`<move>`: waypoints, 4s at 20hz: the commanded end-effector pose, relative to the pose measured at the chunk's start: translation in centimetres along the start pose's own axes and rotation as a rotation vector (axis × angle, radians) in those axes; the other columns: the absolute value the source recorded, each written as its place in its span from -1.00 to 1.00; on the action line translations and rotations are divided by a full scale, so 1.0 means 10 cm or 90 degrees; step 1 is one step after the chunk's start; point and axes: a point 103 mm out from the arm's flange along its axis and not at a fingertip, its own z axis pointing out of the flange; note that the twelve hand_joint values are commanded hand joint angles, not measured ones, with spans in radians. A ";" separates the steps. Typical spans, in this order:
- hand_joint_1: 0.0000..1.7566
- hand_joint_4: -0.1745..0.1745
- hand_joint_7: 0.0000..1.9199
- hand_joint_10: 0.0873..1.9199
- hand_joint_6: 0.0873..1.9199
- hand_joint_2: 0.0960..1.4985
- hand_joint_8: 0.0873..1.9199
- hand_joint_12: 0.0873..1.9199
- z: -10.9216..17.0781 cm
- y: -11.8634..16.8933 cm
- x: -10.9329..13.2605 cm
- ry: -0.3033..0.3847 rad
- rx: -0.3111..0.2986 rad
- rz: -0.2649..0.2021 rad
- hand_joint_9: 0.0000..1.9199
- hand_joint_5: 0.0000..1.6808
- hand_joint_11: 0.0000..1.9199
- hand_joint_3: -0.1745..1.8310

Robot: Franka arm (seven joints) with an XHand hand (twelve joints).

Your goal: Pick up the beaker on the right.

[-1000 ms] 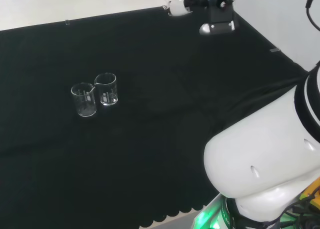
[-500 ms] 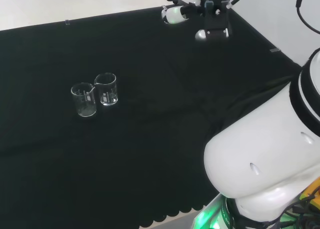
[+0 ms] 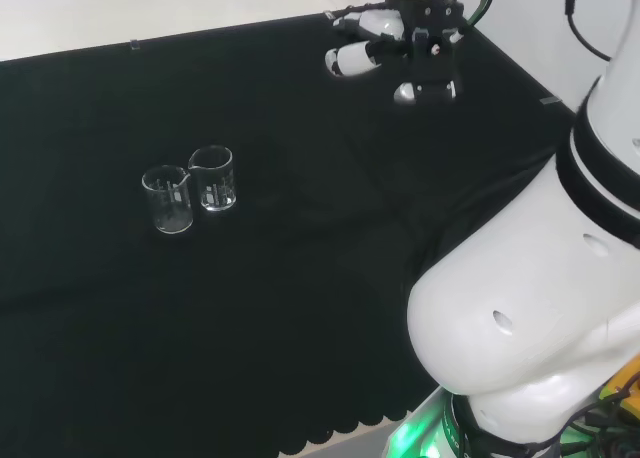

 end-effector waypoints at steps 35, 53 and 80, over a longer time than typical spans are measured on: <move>-0.28 -0.28 -0.81 -0.39 -1.00 -0.40 -0.44 0.10 1.12 0.84 -0.06 0.214 0.020 -0.175 -0.70 -0.72 -1.00 0.05; -0.22 -0.30 -0.75 -0.40 -1.00 -0.52 -0.43 0.25 1.54 1.04 0.03 0.315 0.047 -0.255 -0.60 -0.68 -1.00 0.11; -0.01 -0.31 -0.62 -0.41 -1.00 -0.60 -0.39 0.40 1.71 1.40 0.42 0.395 0.063 -0.337 -0.49 -0.53 -1.00 0.19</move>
